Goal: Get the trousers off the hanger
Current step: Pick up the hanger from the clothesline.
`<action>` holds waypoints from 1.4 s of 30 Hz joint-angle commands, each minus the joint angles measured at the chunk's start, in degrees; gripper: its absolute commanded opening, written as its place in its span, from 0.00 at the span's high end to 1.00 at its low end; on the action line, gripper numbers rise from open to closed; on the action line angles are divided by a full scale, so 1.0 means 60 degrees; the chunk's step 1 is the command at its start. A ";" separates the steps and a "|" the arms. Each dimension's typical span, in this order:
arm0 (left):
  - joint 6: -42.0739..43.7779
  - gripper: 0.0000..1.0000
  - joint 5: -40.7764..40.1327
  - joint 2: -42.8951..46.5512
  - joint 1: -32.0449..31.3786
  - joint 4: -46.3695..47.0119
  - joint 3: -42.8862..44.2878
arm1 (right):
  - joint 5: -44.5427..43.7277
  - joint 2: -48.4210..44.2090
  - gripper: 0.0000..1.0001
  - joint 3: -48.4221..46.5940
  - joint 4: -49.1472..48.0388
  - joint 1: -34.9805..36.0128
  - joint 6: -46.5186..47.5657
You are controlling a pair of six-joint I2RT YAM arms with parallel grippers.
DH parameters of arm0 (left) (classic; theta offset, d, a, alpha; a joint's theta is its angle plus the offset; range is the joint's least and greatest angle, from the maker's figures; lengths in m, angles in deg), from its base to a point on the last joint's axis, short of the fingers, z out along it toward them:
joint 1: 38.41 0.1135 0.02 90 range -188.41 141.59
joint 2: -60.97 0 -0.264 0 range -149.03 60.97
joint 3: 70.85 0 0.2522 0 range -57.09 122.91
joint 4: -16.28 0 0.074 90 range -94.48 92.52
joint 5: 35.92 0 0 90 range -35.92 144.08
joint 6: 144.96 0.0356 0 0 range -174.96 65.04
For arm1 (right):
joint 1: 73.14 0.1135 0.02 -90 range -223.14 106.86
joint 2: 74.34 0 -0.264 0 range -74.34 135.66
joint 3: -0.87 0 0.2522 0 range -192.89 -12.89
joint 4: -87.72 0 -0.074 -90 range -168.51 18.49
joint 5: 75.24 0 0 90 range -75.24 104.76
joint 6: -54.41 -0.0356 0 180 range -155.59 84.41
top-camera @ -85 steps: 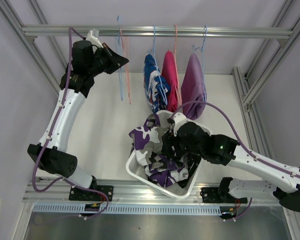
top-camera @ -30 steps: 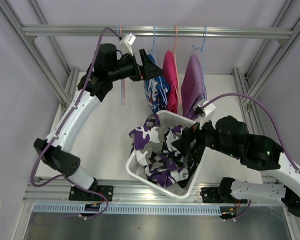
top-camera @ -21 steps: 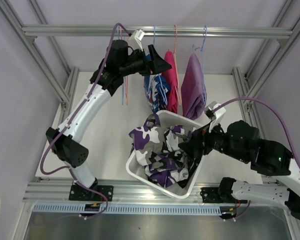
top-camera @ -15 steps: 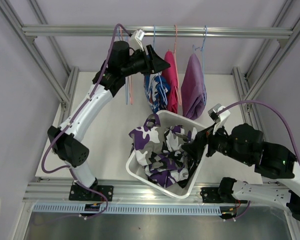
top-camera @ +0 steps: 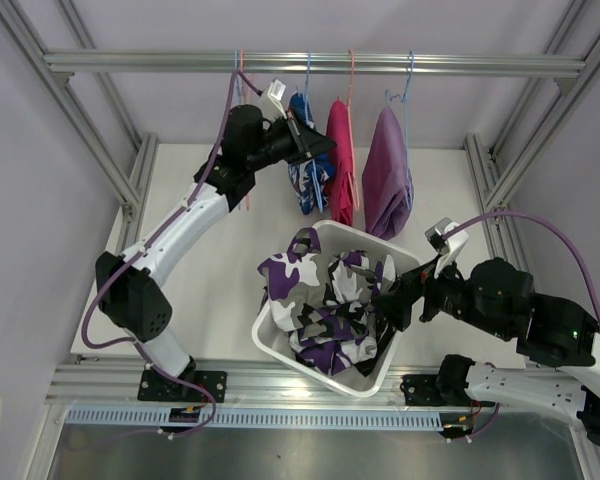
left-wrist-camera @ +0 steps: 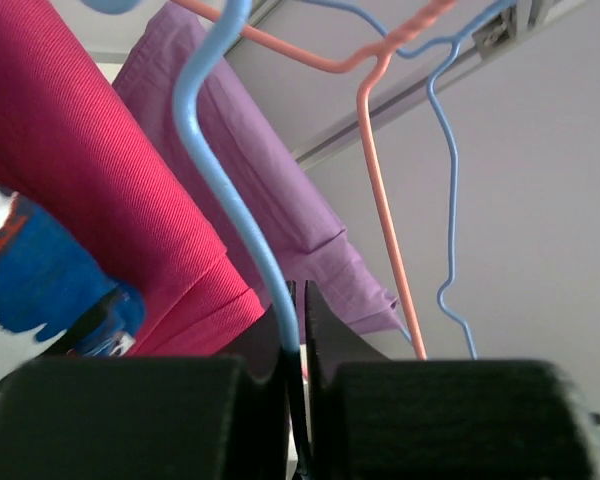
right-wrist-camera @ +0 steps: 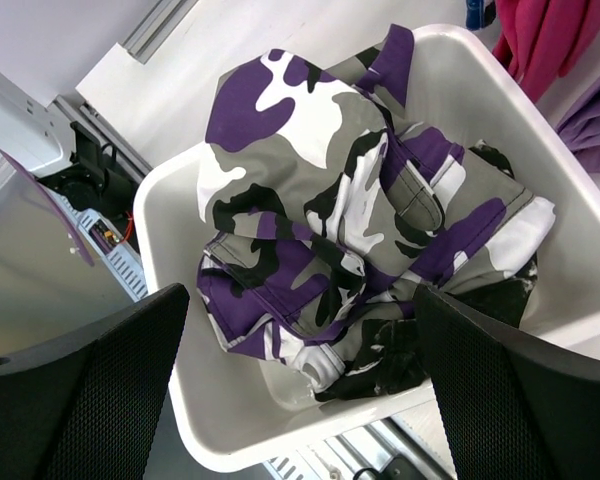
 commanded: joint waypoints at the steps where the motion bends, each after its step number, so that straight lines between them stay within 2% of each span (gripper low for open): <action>1: -0.0440 0.96 0.0019 0.0809 -0.0094 0.1284 -0.0374 | -0.0118 -0.0198 0.01 0.0094 -0.0051 0.0039 -0.0177; 3: -0.0674 0.99 0.0077 0.0956 -0.0094 0.1608 -0.0551 | -0.0162 -0.0242 0.01 0.0153 -0.0022 0.0039 -0.0250; 10: -0.0735 0.99 0.0091 0.1484 -0.0109 0.2166 -0.0465 | -0.0191 -0.0433 0.00 0.0285 0.0007 0.0025 -0.0382; 18: 0.0085 0.99 0.0473 0.0842 -0.0094 0.0923 0.1788 | -0.0089 -0.0433 0.01 0.0534 -0.0154 0.0039 -0.0397; 26: 0.0394 1.00 0.0327 0.0181 -0.0109 0.0760 0.2480 | -0.0323 -0.0477 0.01 0.0417 0.0095 0.0039 -0.0397; 33: 0.0540 0.99 0.0239 0.0765 -0.0094 0.0760 0.2042 | -0.0470 -0.0345 0.01 0.0417 0.0095 0.0025 -0.0324; 36: 0.0818 1.00 -0.0024 0.1483 -0.0094 0.0760 0.1589 | -0.0485 -0.0258 0.01 0.0402 -0.0022 0.0025 -0.0309; 42: 0.1696 1.00 -0.0654 0.2976 -0.0094 -0.0192 0.0887 | -0.0748 -0.0083 0.01 0.0563 -0.0431 0.0039 -0.0017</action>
